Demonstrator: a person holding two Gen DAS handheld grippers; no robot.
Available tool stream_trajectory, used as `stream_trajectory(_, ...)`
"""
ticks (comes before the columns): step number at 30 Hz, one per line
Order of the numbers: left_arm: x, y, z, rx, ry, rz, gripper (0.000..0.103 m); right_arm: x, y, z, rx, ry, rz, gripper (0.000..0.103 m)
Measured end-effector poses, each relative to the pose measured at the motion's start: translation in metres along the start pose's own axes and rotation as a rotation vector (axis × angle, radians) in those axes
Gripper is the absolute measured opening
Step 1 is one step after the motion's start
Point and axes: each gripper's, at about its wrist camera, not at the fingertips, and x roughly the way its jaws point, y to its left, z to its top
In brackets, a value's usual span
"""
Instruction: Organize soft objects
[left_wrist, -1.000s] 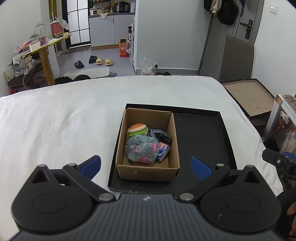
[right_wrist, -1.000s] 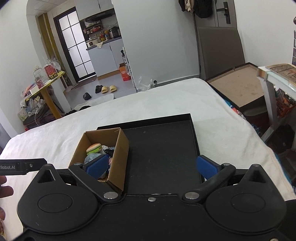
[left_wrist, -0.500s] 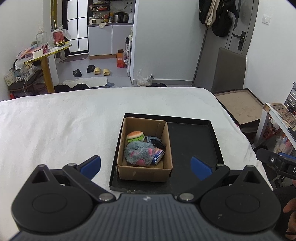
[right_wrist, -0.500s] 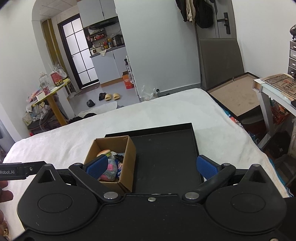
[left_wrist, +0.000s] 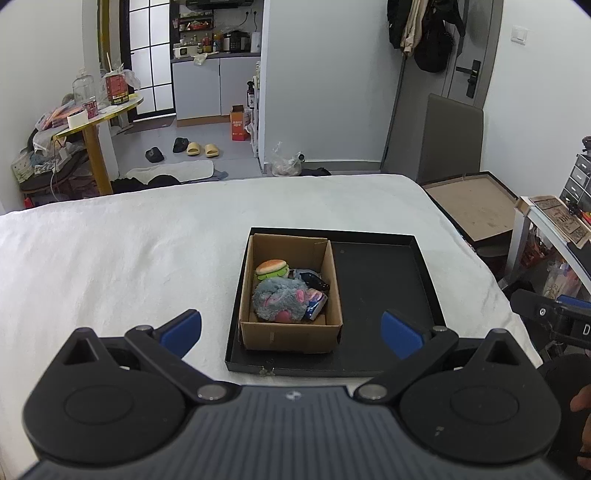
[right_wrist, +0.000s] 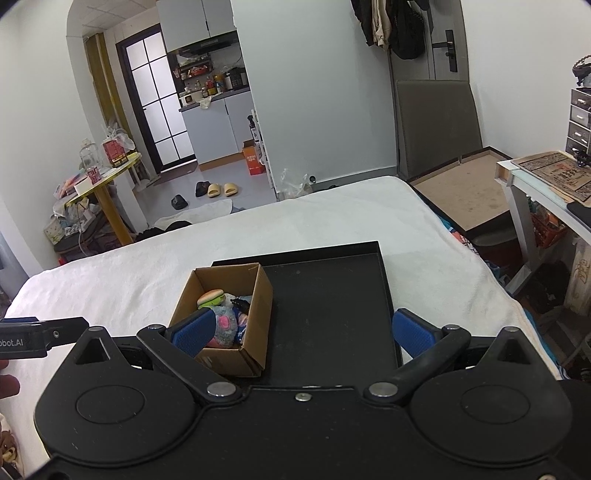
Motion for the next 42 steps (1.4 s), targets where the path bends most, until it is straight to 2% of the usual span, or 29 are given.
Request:
stream_trajectory(11, -0.009, -0.009, -0.001, 0.020, -0.010, -0.007, 0.103, -0.016, -0.004, -0.001, 0.006, -0.016, -0.001, 0.103)
stream_trajectory(42, -0.005, -0.007, -0.010, 0.020, 0.034, 0.018, 0.103, -0.011, 0.000, -0.009, -0.043, 0.027, 0.018, 0.103)
